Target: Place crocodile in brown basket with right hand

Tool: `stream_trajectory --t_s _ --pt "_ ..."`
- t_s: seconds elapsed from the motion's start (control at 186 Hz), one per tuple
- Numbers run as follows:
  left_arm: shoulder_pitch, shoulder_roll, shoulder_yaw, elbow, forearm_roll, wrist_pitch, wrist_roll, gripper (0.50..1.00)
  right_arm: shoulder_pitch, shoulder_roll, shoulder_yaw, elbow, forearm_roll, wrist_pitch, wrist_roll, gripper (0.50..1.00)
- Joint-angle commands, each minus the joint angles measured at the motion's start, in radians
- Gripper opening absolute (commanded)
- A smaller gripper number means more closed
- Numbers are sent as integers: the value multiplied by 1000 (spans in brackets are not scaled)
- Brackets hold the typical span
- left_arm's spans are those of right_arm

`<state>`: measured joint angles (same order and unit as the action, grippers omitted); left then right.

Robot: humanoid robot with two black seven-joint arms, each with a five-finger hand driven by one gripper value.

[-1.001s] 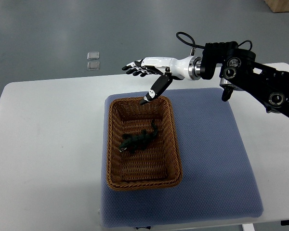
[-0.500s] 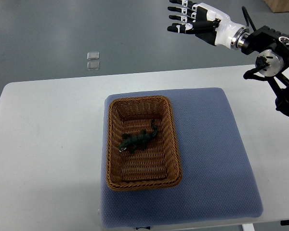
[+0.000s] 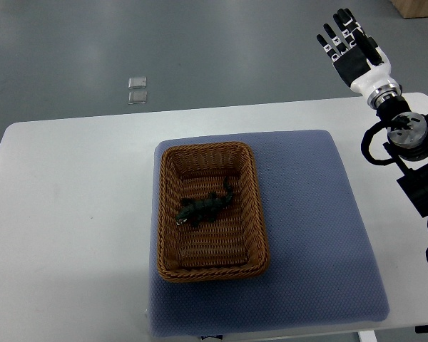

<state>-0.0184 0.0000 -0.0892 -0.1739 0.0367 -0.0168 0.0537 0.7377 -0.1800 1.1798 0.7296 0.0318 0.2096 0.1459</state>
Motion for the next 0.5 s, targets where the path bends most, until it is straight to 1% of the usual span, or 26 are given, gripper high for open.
stream_trajectory --t_s 0.0,0.495 --pt "0 0 0 1 0 0 0 1000 -26 24 1 -18 16 10 20 930" --pt "0 0 3 -3 0 0 0 1000 -44 42 -2 -22 16 11 20 930"
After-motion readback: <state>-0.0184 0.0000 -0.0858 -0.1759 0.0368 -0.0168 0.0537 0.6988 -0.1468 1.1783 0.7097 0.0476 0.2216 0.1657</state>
